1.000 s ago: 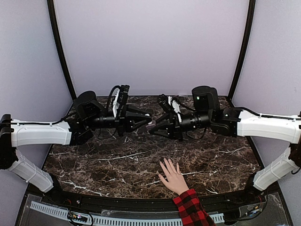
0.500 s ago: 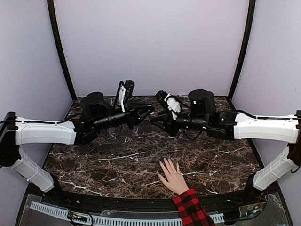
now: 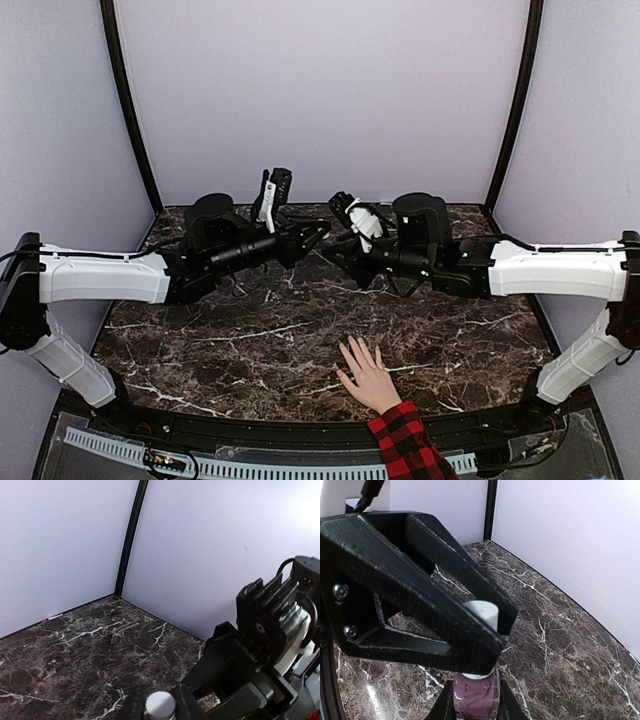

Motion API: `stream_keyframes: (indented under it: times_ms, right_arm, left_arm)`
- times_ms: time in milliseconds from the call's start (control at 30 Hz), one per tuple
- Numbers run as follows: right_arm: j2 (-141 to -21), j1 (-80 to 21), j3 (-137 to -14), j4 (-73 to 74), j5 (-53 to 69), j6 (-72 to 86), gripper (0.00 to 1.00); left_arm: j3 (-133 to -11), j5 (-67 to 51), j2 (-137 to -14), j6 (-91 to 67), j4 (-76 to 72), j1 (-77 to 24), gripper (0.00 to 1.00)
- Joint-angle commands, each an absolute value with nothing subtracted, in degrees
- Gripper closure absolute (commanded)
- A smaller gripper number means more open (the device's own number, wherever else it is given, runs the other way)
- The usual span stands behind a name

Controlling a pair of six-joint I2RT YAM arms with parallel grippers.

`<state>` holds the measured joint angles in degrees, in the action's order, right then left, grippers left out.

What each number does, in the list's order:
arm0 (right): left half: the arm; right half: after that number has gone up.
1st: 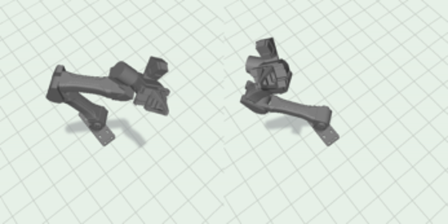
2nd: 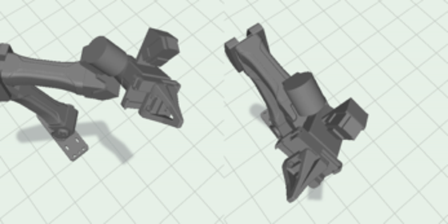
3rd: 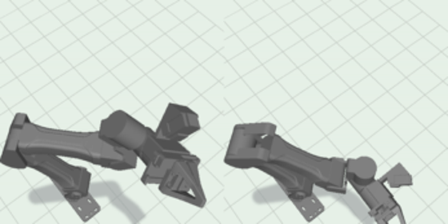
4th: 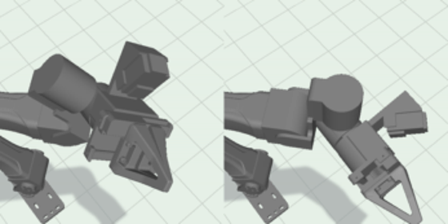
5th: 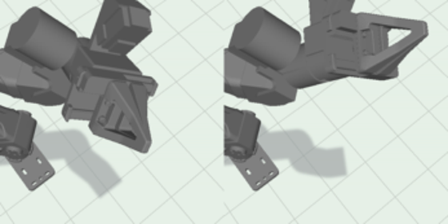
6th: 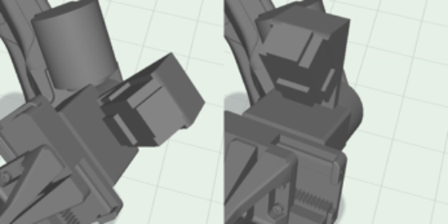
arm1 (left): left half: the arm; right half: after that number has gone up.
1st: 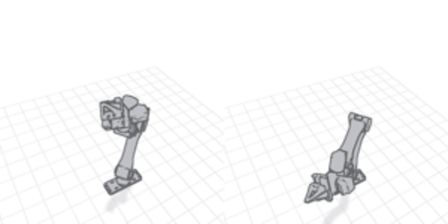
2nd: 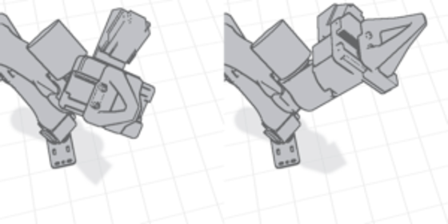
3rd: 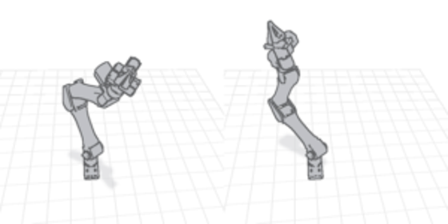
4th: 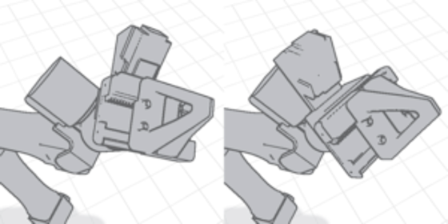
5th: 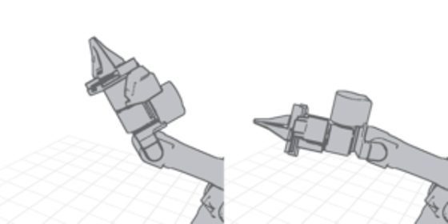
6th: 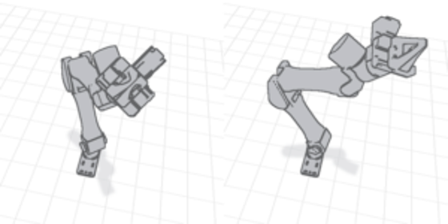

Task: Paint the nails
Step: Unscrew the cap of the nail polish bottle.

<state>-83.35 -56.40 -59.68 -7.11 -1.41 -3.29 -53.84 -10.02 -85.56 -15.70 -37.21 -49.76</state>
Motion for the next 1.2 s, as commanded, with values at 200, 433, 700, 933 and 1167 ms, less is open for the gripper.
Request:
stream_keyframes:
  times_ms: [200,433,700,933,1167]
  right_arm:
    - [-80.33,-55.03,-60.30,-9.98,2.62,-1.83,0.98]
    - [-78.80,-53.99,-59.71,-7.88,18.43,-3.97,0.98]
    - [-78.41,-54.05,-61.22,-4.50,37.20,-7.04,0.99]
    - [-80.29,-54.01,-63.65,-1.17,45.55,-8.85,0.99]
    - [-81.54,-54.05,-64.91,-0.31,48.42,-8.50,0.99]
  left_arm:
    - [-54.99,-16.60,-75.28,-11.10,-25.07,-44.96,0.48]
    - [-52.93,-33.93,-71.25,-2.83,-24.08,-44.00,0.42]
    - [-52.44,-49.27,-70.86,-0.35,-26.11,-44.00,0.42]
    - [-51.27,-56.86,-72.73,-1.71,-32.60,-44.09,0.50]
    - [-51.02,-58.58,-74.82,-1.78,-36.33,-45.35,0.60]
